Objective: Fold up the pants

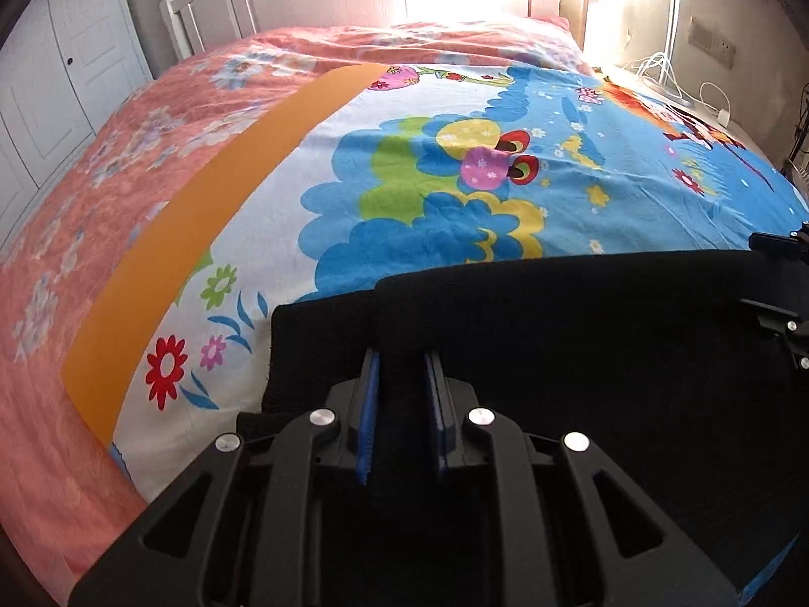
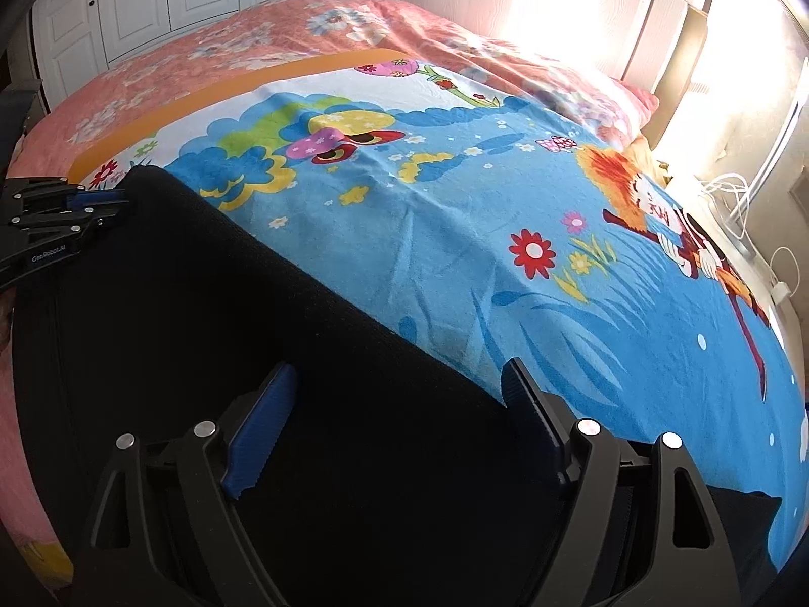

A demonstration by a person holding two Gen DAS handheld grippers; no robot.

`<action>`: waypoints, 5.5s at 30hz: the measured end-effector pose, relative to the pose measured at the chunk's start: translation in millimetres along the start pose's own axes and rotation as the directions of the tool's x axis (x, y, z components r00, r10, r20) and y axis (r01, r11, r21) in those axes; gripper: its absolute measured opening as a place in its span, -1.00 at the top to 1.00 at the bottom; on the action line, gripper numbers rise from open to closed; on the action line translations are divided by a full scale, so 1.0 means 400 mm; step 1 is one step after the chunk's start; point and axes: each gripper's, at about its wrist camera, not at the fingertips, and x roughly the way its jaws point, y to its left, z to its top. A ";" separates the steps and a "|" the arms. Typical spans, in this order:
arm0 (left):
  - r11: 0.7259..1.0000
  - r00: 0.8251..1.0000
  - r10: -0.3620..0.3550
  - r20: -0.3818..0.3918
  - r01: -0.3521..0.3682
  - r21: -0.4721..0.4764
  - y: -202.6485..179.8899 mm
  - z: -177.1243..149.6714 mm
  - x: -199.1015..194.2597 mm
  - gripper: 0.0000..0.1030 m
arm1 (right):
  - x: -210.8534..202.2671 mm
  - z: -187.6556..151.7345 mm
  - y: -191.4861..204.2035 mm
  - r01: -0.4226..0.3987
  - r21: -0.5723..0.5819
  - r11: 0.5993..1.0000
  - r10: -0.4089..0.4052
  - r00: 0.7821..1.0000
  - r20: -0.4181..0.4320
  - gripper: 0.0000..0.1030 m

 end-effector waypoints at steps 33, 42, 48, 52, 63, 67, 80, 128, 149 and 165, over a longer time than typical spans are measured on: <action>0.747 0.971 -0.200 0.135 0.240 -0.621 0.239 -0.262 -0.150 0.80 | -0.108 -0.134 0.070 0.067 0.055 0.996 -0.071 0.995 0.065 -0.66; 0.775 0.979 0.003 0.202 0.125 -0.620 0.255 -0.270 -0.228 0.21 | -0.052 -0.065 0.052 0.173 0.076 0.982 -0.172 0.985 -0.022 -0.76; 0.949 0.939 -0.062 0.337 0.160 -0.273 0.065 -0.176 -0.276 0.14 | -0.041 -0.073 0.032 0.140 0.120 0.983 -0.139 0.990 -0.017 -0.81; 0.988 0.972 -0.049 0.231 0.082 -0.134 -0.020 -0.147 -0.196 -0.07 | -0.048 -0.075 0.034 0.144 0.120 0.982 -0.144 0.990 -0.014 -0.87; 0.988 0.990 0.088 0.109 -0.073 -0.135 0.008 -0.181 -0.090 -0.39 | -0.156 -0.096 0.092 0.104 0.104 0.989 -0.113 0.989 0.093 -0.88; 0.985 0.990 0.088 0.113 -0.069 -0.159 0.015 -0.181 -0.086 -0.42 | -0.207 -0.105 0.150 0.053 0.085 0.995 -0.064 0.989 0.135 -0.88; 0.899 0.974 0.027 0.227 0.075 -0.431 0.119 -0.230 -0.174 -0.58 | -0.125 -0.171 0.211 -0.046 0.064 0.997 0.044 0.998 0.033 -0.88; 0.513 0.854 -0.376 0.361 0.516 -0.686 0.236 -0.265 -0.153 0.55 | 0.069 0.080 0.012 -0.095 0.189 0.977 0.118 0.987 -0.111 -0.89; 0.861 0.921 0.101 0.377 -0.270 0.430 -0.759 -0.271 -0.381 0.78 | -0.124 -0.326 -0.329 -0.665 0.723 0.188 0.779 0.550 0.303 -0.91; 0.798 0.835 0.124 0.536 -0.405 0.446 -0.813 -0.351 -0.375 0.79 | -0.073 -0.162 -0.180 -0.694 0.648 0.313 0.860 0.497 0.117 0.01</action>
